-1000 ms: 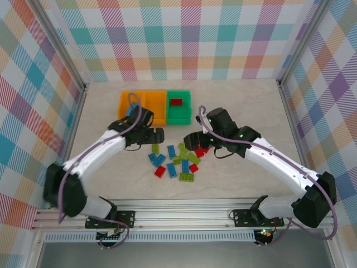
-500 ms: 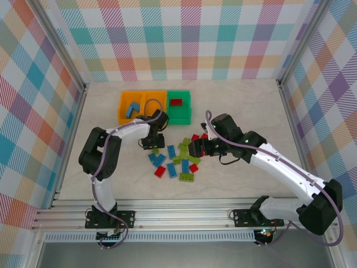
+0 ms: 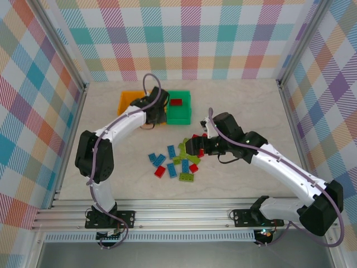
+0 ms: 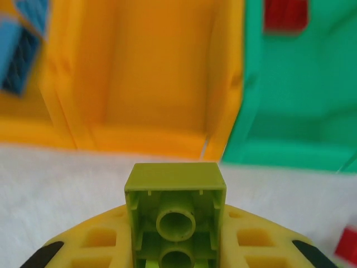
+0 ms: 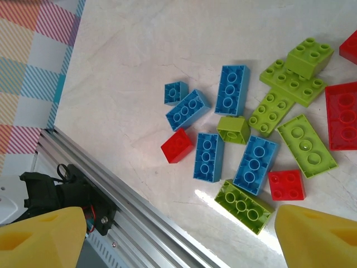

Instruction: Sort the legos into containers by color

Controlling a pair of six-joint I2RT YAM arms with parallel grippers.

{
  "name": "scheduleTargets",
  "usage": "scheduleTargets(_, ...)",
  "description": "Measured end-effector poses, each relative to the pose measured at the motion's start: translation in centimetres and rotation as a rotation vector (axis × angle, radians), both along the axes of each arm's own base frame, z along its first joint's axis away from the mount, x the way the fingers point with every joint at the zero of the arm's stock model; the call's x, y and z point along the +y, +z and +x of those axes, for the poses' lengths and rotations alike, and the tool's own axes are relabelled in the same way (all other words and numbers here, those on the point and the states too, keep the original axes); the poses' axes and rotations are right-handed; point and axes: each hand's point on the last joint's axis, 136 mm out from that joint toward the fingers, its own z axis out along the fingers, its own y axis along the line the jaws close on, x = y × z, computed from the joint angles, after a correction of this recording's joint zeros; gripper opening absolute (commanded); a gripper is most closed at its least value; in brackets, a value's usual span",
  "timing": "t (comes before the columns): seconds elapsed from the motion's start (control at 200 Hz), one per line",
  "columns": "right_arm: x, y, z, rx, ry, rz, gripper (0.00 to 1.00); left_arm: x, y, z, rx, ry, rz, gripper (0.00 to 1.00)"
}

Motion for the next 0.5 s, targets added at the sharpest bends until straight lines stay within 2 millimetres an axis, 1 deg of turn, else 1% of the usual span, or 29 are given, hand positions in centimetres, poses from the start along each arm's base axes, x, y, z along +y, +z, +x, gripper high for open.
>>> scheduleTargets(0.05,0.0,0.2,0.1,0.001,-0.007,0.008,0.89,-0.1,1.9,2.2,-0.061,0.007,-0.002,0.18)
scheduleTargets(0.09,0.1,0.3,0.1,0.001,-0.01,0.013,0.89,-0.2,2.8,3.8,-0.096,0.014,-0.002,0.18)
scheduleTargets(0.155,0.0,0.4,0.0,0.002,-0.016,0.021,0.89,-0.1,2.9,6.1,-0.122,0.028,0.01,0.19)
scheduleTargets(0.215,-0.1,0.5,-0.1,0.004,-0.022,0.03,0.89,0.0,1.9,7.8,-0.121,0.039,0.024,0.2)
scheduleTargets(0.235,-0.1,0.6,-0.2,0.003,-0.024,0.032,0.89,0.1,1.3,8.3,-0.115,0.045,0.029,0.2)
scheduleTargets(0.27,-0.2,0.8,-0.3,0.0,-0.026,0.038,0.89,0.2,0.3,8.9,-0.104,0.051,0.036,0.23)
scheduleTargets(0.3,-0.3,1.0,-0.3,-0.004,-0.028,0.044,0.89,0.4,-0.8,9.4,-0.088,0.057,0.045,0.28)
scheduleTargets(0.39,-0.5,1.8,-0.6,-0.02,-0.03,0.061,0.89,0.8,-3.3,10.0,-0.043,0.067,0.053,0.4)
scheduleTargets(0.455,-0.6,2.2,-0.8,-0.028,-0.033,0.073,0.9,1.2,-4.4,10.0,-0.014,0.067,0.053,0.43)
scheduleTargets(0.5,-0.8,2.2,-0.9,-0.027,-0.037,0.078,0.9,1.4,-4.6,10.0,-0.005,0.068,0.049,0.45)
